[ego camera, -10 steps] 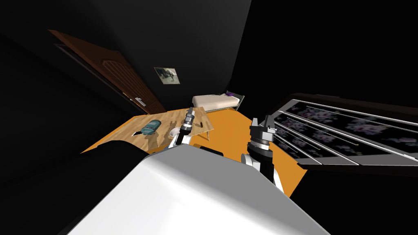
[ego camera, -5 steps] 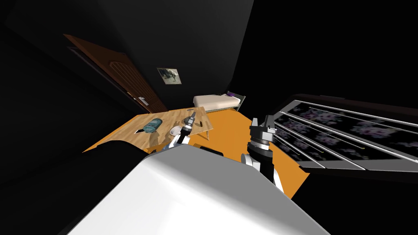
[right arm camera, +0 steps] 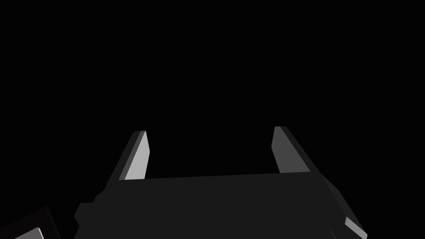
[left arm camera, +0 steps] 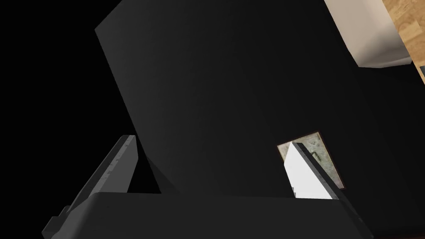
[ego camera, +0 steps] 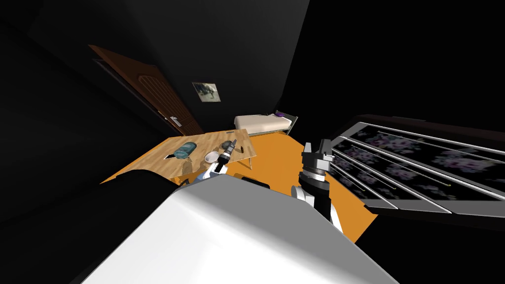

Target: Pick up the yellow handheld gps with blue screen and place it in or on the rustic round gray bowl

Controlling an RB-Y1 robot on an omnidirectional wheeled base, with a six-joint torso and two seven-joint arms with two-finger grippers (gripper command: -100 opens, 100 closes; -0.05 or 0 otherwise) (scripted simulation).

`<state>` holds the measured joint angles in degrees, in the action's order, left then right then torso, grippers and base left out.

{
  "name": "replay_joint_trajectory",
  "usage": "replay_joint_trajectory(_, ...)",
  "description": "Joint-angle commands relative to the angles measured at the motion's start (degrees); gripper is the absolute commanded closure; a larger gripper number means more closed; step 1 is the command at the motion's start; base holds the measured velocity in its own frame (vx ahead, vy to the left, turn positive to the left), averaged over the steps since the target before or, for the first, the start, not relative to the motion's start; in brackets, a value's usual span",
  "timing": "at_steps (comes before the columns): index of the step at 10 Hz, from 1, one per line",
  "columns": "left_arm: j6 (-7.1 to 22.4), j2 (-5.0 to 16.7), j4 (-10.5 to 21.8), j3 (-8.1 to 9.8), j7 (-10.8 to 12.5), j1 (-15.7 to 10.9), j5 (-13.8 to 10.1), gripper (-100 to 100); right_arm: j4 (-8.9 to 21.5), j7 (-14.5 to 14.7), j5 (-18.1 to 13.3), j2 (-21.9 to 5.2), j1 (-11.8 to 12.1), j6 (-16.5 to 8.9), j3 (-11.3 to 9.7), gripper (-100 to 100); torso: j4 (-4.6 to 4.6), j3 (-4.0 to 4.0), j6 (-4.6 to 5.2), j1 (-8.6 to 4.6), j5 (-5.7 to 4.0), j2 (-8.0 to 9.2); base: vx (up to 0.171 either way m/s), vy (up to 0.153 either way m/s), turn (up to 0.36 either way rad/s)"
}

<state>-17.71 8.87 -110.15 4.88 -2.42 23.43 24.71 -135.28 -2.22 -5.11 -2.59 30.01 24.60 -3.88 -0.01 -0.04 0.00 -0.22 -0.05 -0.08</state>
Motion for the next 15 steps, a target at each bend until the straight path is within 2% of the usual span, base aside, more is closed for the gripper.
replay_joint_trajectory(1, -0.05, -0.08, 1.83, 0.52, -0.35, -0.41, 1.02, -100, 0.00, 0.00, 0.00, 0.00, 0.00, 0.00, 0.00, 0, 0.00, 0.00, 0.00, 0.00, 0.00, 0.00, 0.017, -0.049, 0.026)
replay_joint_trajectory(3, 1.06, 0.42, 5.65, 2.40, -1.05, -1.16, 4.89, -100, 0.00, 0.00, 0.00, 0.00, 0.00, 0.00, 0.00, 0, -0.01, -0.02, 0.00, 0.03, 0.01, -0.03, 0.031, -0.067, 0.057)
replay_joint_trajectory(4, 1.06, 0.42, 6.13, 2.40, -1.05, -1.16, 4.89, -100, 0.00, 0.00, 0.00, 0.00, 0.00, 0.00, 0.00, 0, -0.01, -0.05, 0.00, -0.06, -0.01, -0.08, 0.029, -0.063, 0.031)
replay_joint_trajectory(8, 2.93, 0.80, 14.79, 6.40, -2.90, -2.87, 12.41, -100, 0.00, 0.00, 0.00, 0.00, 0.00, 0.00, 0.00, 0, -0.04, -0.11, 0.01, -0.18, -0.04, -0.19, 0.059, -0.104, 0.057)
replay_joint_trajectory(9, 2.93, 0.80, 14.79, 6.40, -2.90, -2.87, 12.82, -100, 0.00, 0.00, 0.00, 0.01, 0.01, 0.00, -0.01, 0, -0.05, -0.14, 0.00, -0.33, -0.07, -0.25, 0.052, -0.102, 0.040)
replay_joint_trajectory(11, 3.67, 0.83, 18.52, 8.44, -3.99, -3.82, 16.63, -100, 0.00, 0.00, 0.00, 0.00, 0.00, 0.00, 0.00, 0, -0.03, -0.08, 0.00, -0.08, -0.02, -0.13, 0.046, -0.079, 0.049)
replay_joint_trajectory(12, 3.67, 0.83, 19.07, 8.44, -3.99, -3.82, 16.69, -100, 0.00, 0.00, 0.00, 0.00, 0.00, 0.00, 0.00, 0, -0.03, -0.08, 0.00, -0.09, -0.03, -0.14, 0.050, -0.073, 0.024)
replay_joint_trajectory(15, 4.52, 0.81, 24.53, 11.48, -5.77, -5.26, 22.15, -100, 0.00, 0.00, 0.00, 0.00, 0.01, 0.00, 0.00, 0, -0.06, -0.16, 0.00, -0.10, -0.03, -0.27, 0.079, -0.095, 0.052)
